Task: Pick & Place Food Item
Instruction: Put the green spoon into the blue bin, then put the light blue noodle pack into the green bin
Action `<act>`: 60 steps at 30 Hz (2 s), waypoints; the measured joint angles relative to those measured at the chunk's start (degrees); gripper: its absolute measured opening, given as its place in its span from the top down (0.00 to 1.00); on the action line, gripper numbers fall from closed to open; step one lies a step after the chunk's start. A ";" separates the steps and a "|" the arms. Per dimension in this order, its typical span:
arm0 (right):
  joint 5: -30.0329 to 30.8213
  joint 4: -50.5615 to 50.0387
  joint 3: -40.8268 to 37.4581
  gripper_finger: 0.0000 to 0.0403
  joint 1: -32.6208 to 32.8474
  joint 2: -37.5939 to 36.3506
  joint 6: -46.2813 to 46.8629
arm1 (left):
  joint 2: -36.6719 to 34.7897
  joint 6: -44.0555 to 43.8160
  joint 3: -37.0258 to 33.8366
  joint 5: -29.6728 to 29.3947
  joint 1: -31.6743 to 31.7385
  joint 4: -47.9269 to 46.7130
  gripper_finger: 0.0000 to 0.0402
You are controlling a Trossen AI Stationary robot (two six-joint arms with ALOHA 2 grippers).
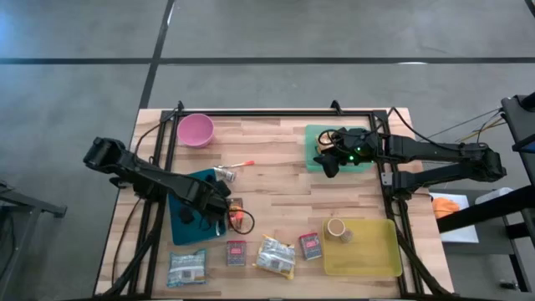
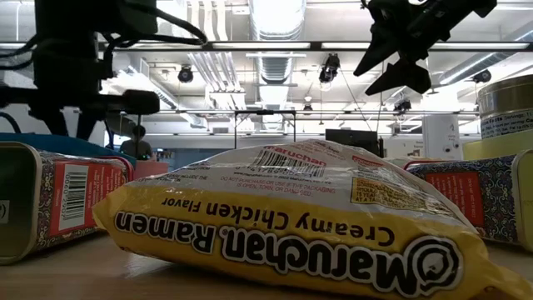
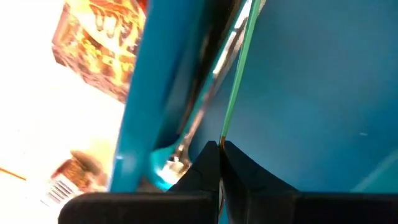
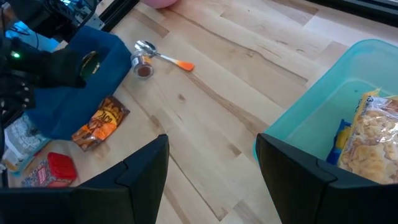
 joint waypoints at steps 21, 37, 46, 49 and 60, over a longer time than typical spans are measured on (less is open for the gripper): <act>-0.34 0.21 0.00 0.41 1.51 0.00 0.13 | 0.04 2.10 -6.01 -1.45 0.05 4.13 0.94; -0.31 0.38 0.00 0.41 1.51 0.00 0.65 | 0.02 -5.27 -6.01 -1.45 0.42 7.56 0.76; -0.29 0.38 0.00 0.41 1.62 0.02 0.63 | 0.02 -18.02 -5.83 -1.21 1.21 3.69 0.76; -0.29 0.39 0.00 0.41 1.62 0.02 0.63 | 0.01 -20.42 -5.81 -0.95 1.23 3.31 0.76; -0.29 0.72 0.00 0.41 1.62 0.02 0.63 | -0.06 -19.58 -3.28 -0.10 1.27 3.35 0.76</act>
